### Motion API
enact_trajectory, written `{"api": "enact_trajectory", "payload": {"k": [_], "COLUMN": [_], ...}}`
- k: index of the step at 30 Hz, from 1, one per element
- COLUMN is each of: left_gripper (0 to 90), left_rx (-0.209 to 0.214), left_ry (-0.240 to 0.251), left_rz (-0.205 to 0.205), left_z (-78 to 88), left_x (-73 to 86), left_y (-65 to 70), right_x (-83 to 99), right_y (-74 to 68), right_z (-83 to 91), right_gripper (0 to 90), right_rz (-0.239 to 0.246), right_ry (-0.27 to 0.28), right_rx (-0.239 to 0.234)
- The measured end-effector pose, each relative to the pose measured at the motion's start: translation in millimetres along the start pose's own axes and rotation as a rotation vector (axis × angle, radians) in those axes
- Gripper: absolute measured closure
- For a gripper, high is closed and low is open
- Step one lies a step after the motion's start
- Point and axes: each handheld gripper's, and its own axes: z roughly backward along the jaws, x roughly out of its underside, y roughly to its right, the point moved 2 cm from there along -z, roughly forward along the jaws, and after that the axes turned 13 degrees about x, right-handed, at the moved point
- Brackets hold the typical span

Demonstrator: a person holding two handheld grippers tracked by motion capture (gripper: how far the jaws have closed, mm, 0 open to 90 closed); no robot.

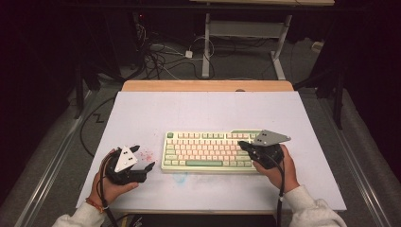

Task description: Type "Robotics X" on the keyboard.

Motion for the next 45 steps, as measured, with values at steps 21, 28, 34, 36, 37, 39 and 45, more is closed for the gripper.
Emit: {"api": "enact_trajectory", "payload": {"k": [21,28,34,36,37,39,45], "left_gripper": [18.8,19.0,19.1,19.1,19.1,19.2,19.5], "left_rx": [0.045,0.039,0.034,0.036,0.037,0.039,0.043], "left_ry": [-0.041,-0.058,-0.07,-0.065,-0.063,-0.065,-0.071], "left_rz": [0.01,0.006,0.018,0.023,0.024,0.023,0.013], "left_z": [-2.6,-1.3,1.6,2.6,2.8,2.7,1.2], "left_x": [6.9,9.7,13.9,14.5,14.5,14.3,12.2], "left_y": [4.6,6.7,6.5,5.6,5.2,5.1,5.6], "right_x": [-14.8,-13.4,-12.6,-12.8,-14.5,-16.4,-20.7], "right_y": [-29.8,-33.1,-34.5,-33.8,-31.3,-29.3,-23.6], "right_z": [-66.1,-74.4,-75.4,-74.6,-71.8,-67.7,-52.5], "right_gripper": [90.0,90.0,90.0,90.0,90.0,90.0,90.0], "right_rz": [0.06,0.076,0.079,0.064,0.054,0.047,0.032], "right_ry": [-0.118,-0.129,-0.143,-0.136,-0.116,-0.092,-0.031], "right_rx": [-0.053,-0.058,-0.07,-0.07,-0.073,-0.072,-0.071]}}
